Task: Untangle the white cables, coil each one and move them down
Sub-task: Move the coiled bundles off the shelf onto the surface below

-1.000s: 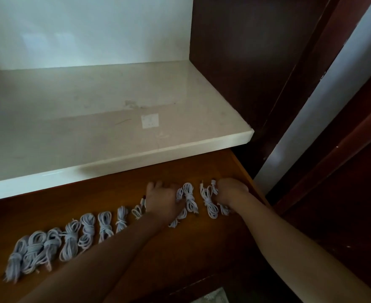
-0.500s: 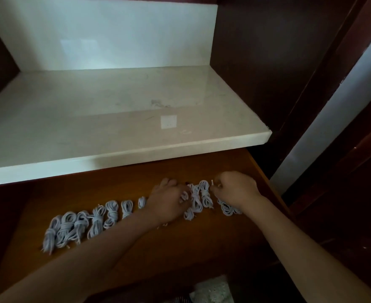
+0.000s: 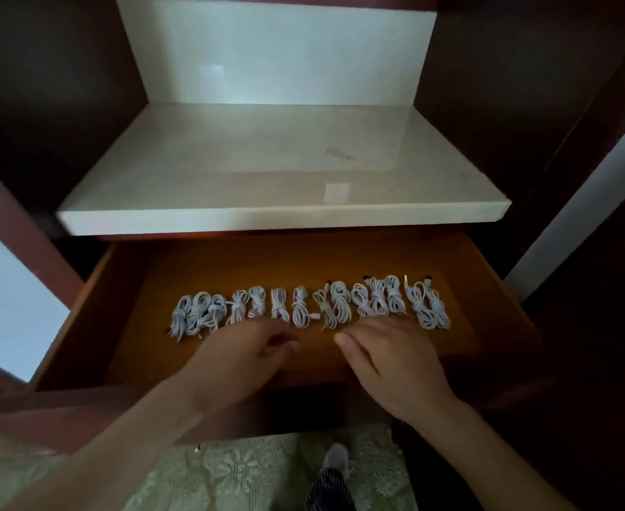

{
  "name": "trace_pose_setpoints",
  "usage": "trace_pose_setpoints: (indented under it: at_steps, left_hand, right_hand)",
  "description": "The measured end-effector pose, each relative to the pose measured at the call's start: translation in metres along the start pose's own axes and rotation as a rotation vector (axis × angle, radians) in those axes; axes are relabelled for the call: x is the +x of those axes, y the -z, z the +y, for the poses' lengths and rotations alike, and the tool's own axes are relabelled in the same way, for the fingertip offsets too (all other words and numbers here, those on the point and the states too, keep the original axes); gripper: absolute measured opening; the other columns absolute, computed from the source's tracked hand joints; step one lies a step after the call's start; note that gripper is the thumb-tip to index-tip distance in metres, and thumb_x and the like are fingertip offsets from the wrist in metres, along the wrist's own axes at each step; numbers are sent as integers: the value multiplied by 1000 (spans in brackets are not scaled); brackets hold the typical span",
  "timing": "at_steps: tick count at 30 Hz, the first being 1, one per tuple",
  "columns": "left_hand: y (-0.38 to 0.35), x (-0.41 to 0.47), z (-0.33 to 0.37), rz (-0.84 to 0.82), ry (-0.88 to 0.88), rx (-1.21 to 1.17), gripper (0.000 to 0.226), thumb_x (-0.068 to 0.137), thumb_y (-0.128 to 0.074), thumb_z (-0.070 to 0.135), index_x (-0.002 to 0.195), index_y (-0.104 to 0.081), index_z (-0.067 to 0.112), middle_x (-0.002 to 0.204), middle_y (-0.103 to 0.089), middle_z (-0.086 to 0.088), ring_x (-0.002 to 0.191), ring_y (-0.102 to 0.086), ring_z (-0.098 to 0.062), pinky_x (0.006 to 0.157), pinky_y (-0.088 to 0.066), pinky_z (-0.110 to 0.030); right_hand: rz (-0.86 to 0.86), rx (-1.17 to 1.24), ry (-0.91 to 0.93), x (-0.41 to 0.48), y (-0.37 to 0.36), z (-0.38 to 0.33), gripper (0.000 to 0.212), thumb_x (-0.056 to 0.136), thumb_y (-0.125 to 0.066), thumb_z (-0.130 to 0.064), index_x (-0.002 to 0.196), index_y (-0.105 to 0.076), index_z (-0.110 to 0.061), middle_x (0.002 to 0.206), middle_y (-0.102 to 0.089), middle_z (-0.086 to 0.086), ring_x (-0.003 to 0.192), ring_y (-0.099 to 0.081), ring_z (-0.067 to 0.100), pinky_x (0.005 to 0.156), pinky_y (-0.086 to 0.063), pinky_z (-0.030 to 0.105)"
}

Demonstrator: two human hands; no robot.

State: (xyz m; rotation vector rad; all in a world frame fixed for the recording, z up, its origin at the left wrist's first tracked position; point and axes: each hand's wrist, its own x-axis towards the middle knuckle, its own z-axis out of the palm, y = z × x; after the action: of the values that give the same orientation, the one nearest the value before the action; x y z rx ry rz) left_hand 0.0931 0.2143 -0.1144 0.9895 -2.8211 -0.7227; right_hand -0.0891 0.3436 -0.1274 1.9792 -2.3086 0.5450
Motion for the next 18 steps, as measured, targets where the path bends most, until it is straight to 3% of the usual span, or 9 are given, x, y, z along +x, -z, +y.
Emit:
trace_pose_setpoints:
  at_steps: [3, 6, 11, 18]
  left_hand:
    - [-5, -16, -1, 140, -37, 84, 32, 100, -41, 47, 91, -64, 28, 76, -60, 12, 66, -56, -3, 59, -47, -22]
    - [-9, -16, -1, 183, -102, 106, 34, 100, -41, 45, 85, -63, 24, 74, -58, 8, 64, -53, -6, 58, -45, -28]
    - [-14, -19, -9, 246, -246, 117, 46, 96, -38, 54, 70, -59, 22, 59, -54, 6, 52, -49, -9, 49, -38, -28]
    - [-10, -6, -18, 257, -363, 150, 47, 82, -44, 71, 74, -62, 28, 64, -56, 13, 55, -50, -4, 49, -42, -23]
  right_hand:
    - [176, -83, 101, -8, -11, 1, 61, 104, -18, -47, 80, -70, -25, 71, -62, -12, 62, -56, 7, 55, -47, 28]
    - [230, -102, 150, -11, -14, 2, 56, 103, -26, -43, 73, -68, -22, 65, -60, -10, 56, -55, 10, 46, -42, 25]
    - [248, -142, 247, -13, -17, 2, 48, 101, -33, -39, 66, -60, -20, 60, -55, -8, 50, -52, 12, 44, -35, 23]
    - [303, -132, 268, 2, -22, 8, 44, 98, -38, -34, 62, -58, -18, 55, -51, -6, 46, -48, 12, 43, -28, 23]
